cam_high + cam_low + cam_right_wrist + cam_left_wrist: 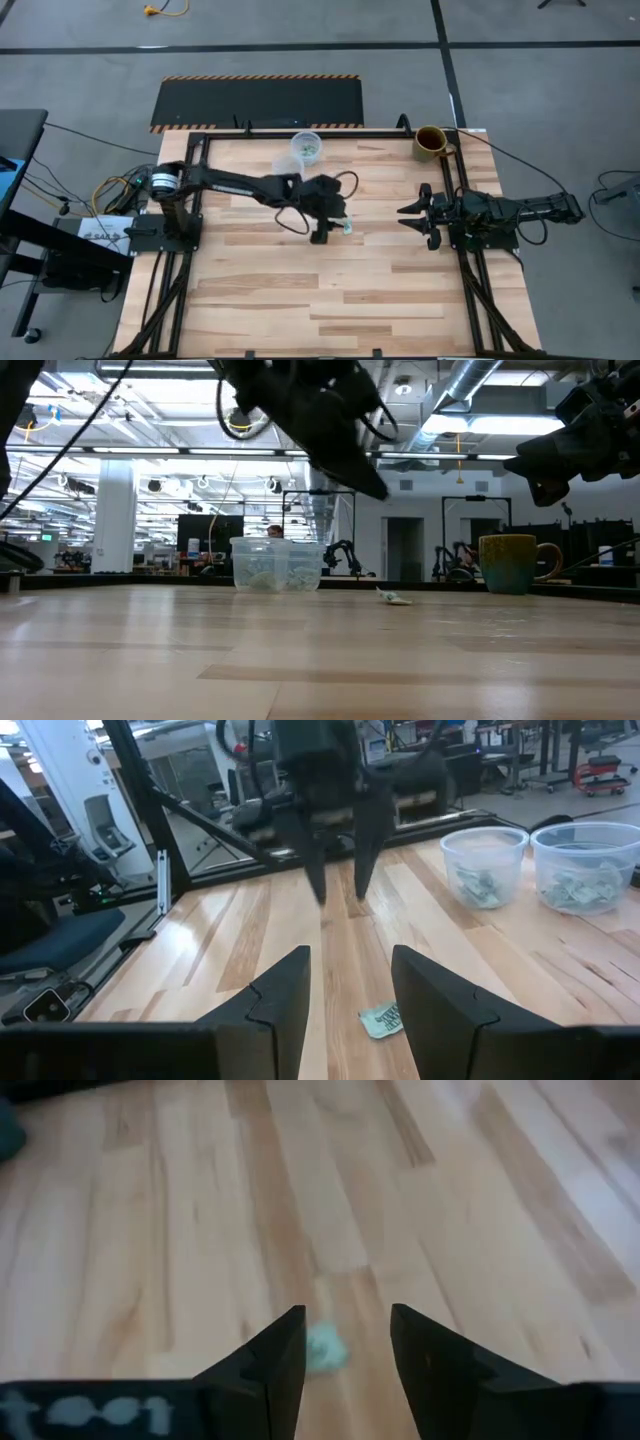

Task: Pick and place items into bin
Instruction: Put the stevia packet into the bottom bin

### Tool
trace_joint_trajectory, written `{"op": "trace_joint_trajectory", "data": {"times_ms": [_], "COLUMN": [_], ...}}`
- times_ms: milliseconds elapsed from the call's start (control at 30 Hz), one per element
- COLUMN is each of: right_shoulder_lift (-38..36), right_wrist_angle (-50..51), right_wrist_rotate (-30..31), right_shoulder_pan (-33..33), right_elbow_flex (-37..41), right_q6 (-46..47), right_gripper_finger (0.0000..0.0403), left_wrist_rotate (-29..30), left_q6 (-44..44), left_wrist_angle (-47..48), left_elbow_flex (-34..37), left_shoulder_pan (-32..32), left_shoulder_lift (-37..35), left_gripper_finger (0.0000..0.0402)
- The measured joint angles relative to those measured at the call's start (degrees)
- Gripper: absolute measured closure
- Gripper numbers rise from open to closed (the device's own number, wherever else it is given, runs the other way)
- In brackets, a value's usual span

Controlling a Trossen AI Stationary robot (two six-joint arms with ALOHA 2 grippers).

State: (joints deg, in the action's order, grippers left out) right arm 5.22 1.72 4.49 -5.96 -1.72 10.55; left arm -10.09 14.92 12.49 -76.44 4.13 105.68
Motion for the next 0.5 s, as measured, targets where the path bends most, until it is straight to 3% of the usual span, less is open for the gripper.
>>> {"op": "trace_joint_trajectory", "data": {"times_ms": [167,500], "right_shoulder_lift": [-0.01,0.01], "right_wrist_angle": [-0.09,-0.04], "right_wrist_rotate": [0.0,0.02], "right_shoulder_pan": [-0.02,-0.01], "right_elbow_flex": [0.0,0.0], "right_q6": [0.0,0.0], "right_gripper_finger": [0.0267,0.0267], "left_wrist_rotate": [0.0,3.9], "left_q6": [-7.71,-15.79], "left_wrist_angle": [-7.13,-9.08], "left_elbow_flex": [-0.03,-0.26], "left_shoulder_pan": [-1.48,-1.52], "left_shoulder_lift": [6.26,13.34], "left_gripper_finger": [0.0264,0.0265]}}
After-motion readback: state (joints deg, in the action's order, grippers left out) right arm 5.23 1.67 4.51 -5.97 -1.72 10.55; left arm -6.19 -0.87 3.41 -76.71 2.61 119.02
